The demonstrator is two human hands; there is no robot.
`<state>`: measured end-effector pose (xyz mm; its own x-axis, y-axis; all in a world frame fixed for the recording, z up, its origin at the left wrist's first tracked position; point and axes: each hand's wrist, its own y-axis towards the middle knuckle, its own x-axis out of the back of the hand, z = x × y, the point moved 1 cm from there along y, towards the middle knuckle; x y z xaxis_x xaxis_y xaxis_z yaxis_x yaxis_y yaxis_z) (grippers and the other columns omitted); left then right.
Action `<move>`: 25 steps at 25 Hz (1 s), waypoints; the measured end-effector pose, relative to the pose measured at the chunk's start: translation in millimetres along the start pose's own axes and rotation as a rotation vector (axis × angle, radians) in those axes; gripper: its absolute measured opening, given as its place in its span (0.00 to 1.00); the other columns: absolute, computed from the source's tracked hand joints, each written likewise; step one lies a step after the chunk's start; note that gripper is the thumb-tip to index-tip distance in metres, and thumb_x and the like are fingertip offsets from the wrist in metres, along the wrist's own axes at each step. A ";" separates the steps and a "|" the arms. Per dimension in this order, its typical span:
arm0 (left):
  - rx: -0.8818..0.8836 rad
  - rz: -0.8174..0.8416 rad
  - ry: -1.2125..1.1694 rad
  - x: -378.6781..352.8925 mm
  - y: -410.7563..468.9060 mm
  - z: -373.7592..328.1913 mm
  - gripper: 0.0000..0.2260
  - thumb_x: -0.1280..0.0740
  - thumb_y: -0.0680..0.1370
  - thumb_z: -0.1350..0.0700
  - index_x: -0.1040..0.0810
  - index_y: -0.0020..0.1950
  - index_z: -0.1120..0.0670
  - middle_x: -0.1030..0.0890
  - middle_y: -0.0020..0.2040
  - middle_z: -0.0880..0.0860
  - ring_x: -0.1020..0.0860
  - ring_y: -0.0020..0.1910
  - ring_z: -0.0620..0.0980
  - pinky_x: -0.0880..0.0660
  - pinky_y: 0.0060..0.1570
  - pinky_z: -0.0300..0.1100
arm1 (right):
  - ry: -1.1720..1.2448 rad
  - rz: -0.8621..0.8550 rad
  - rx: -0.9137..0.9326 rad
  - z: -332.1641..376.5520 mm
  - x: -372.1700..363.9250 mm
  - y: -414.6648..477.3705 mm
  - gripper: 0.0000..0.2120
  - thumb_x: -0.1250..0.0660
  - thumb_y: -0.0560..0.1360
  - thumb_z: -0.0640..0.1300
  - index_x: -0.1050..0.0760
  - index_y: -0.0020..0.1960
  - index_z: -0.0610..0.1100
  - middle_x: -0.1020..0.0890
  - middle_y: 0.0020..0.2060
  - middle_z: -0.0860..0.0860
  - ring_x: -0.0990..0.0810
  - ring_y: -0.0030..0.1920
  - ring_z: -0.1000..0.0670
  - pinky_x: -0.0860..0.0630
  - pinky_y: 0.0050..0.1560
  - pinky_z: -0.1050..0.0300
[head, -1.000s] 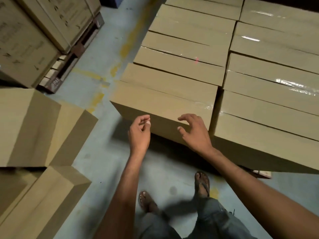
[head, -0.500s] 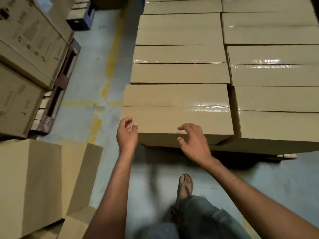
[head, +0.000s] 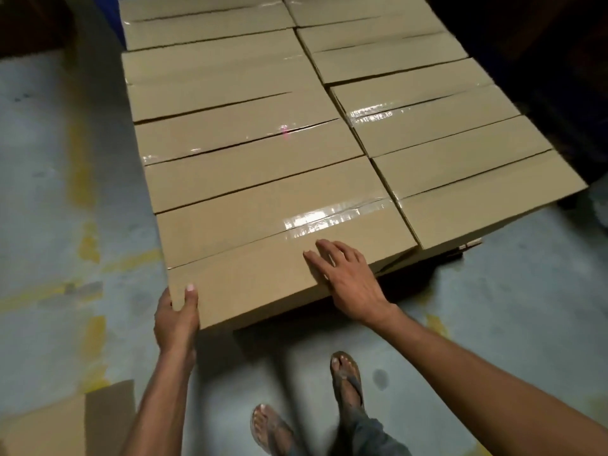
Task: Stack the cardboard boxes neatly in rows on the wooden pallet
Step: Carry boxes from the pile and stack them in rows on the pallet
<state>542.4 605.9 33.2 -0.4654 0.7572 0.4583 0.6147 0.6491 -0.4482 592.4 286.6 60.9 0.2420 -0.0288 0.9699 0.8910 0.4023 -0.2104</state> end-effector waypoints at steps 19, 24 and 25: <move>-0.703 0.333 0.730 -155.1 -103.7 -74.1 0.32 0.42 0.82 0.34 0.43 0.83 0.45 0.47 0.84 0.50 0.52 0.83 0.53 0.54 0.80 0.60 | 0.668 -0.456 -0.802 -133.1 30.4 -58.4 0.06 0.31 0.78 0.43 0.24 0.54 0.46 0.22 0.50 0.52 0.24 0.50 0.53 0.28 0.51 0.58; -0.971 0.573 0.975 -260.6 -148.5 -87.4 0.34 0.42 0.80 0.31 0.46 0.83 0.42 0.51 0.85 0.50 0.57 0.83 0.56 0.57 0.79 0.62 | 1.500 -0.342 -1.285 -196.0 -10.3 -55.2 0.26 0.35 0.79 0.64 0.23 0.64 0.44 0.19 0.51 0.47 0.20 0.44 0.49 0.18 0.49 0.50; -0.992 0.557 1.023 -271.3 -151.4 -89.1 0.34 0.42 0.80 0.32 0.47 0.83 0.41 0.52 0.85 0.50 0.57 0.83 0.58 0.57 0.79 0.64 | 1.566 -0.309 -1.280 -201.5 -13.9 -48.8 0.30 0.33 0.78 0.64 0.26 0.69 0.43 0.18 0.56 0.46 0.18 0.48 0.49 0.17 0.55 0.47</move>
<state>632.3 295.8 45.1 0.3308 0.2373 0.9134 0.9155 -0.3157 -0.2495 623.0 82.9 32.9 -0.5060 -0.8347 0.2175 0.4949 -0.4875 -0.7193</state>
